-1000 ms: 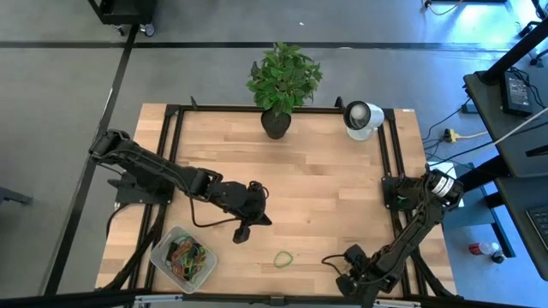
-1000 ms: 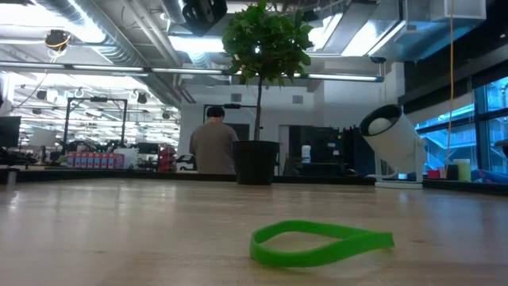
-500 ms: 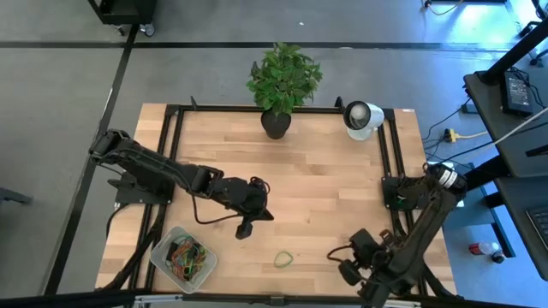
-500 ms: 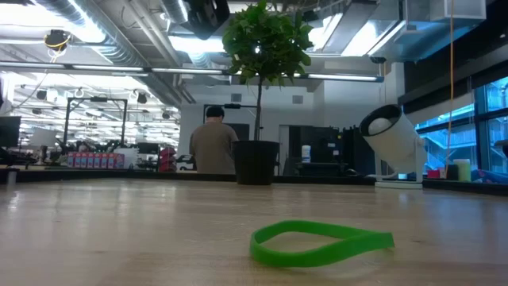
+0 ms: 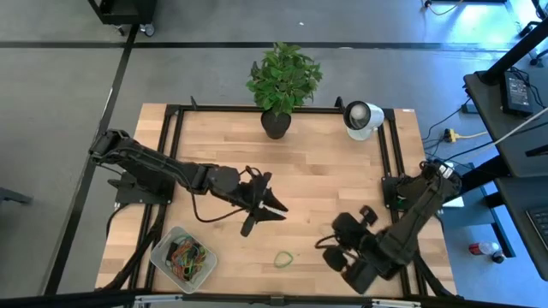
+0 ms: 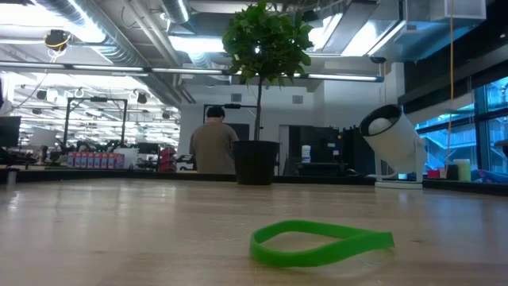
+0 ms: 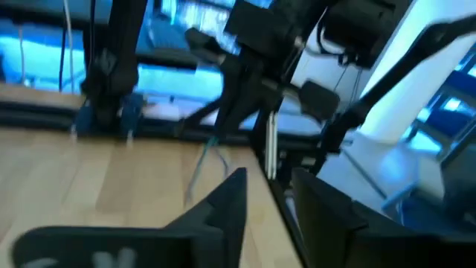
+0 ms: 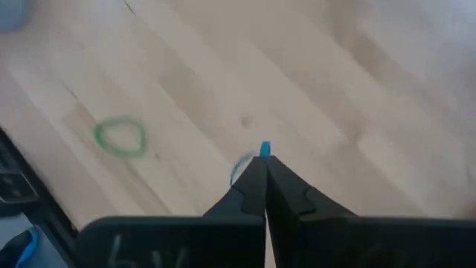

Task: Pick and place rubber bands into bin
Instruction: Put the blue rubber band into the gray bin

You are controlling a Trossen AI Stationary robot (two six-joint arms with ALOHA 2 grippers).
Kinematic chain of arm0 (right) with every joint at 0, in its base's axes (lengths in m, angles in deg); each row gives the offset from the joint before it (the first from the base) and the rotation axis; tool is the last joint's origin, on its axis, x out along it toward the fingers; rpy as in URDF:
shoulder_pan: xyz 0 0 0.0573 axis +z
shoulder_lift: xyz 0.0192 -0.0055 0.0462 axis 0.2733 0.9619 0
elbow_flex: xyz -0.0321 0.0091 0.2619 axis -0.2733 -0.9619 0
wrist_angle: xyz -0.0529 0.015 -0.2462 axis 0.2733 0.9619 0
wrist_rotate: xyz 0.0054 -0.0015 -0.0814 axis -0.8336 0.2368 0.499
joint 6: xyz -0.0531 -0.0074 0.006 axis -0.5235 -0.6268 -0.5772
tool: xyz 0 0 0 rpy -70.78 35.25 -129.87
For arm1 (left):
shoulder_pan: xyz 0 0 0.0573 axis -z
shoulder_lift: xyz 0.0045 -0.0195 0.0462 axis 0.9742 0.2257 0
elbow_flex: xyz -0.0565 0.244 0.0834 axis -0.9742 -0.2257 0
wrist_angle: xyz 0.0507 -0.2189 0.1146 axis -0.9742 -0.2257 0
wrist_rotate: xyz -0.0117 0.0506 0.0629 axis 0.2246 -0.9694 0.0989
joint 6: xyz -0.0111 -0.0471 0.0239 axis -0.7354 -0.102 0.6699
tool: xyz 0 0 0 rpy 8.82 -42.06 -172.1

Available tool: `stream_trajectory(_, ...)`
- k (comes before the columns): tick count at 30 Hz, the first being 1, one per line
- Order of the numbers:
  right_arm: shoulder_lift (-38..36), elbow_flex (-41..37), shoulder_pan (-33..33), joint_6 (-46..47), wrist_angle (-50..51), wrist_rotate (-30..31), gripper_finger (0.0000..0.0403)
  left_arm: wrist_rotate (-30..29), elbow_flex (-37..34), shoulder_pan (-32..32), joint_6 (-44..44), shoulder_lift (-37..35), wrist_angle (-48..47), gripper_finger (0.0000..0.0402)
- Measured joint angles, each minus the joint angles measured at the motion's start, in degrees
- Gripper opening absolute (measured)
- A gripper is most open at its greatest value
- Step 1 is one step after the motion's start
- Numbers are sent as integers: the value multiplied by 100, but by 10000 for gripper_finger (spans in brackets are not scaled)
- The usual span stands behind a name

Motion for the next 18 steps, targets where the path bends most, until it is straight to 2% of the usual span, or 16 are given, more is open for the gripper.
stream_trajectory(7,-7,640,-754,-2359,-987,418,0,-4,0,12,257,2,327,175)
stream_trajectory(13,-9,952,-1336,-4672,-2537,398,0,-55,0,90,296,2,327,206)
stream_trajectory(16,-11,980,-1538,-5224,-2952,162,0,-71,0,127,296,2,275,207)
stream_trajectory(18,-11,964,-1628,-5255,-2926,78,1,-83,0,156,296,2,174,206)
